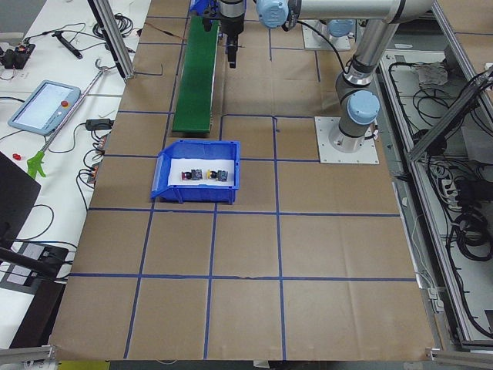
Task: Transport two buttons from left to right
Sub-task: 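Move the left gripper from the conveyor toward the blue bin beside it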
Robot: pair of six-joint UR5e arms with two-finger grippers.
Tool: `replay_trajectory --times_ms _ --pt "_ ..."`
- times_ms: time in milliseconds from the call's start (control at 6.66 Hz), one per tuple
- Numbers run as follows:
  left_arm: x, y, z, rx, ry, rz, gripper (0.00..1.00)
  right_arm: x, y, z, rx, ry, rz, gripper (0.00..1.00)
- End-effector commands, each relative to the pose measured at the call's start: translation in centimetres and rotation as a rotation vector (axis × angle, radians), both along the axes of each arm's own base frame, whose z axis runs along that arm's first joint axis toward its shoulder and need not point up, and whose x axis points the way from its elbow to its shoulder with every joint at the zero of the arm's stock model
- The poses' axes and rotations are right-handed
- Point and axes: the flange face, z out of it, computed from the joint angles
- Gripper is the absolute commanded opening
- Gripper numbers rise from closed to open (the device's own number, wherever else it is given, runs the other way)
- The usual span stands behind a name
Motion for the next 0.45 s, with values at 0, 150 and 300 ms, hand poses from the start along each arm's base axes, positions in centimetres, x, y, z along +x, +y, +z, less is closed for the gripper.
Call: replay_trajectory --times_ms 0,150,300 --pt "0.01 0.04 0.02 0.001 -0.001 0.000 1.00 -0.01 0.09 -0.02 0.014 0.001 0.001 1.00" --pt "0.00 -0.02 -0.04 0.001 0.000 0.000 1.00 0.06 0.14 0.08 0.009 0.001 0.003 1.00" --pt "0.01 -0.07 -0.11 0.002 0.000 0.000 1.00 0.18 0.17 0.02 0.009 -0.004 0.002 1.00"
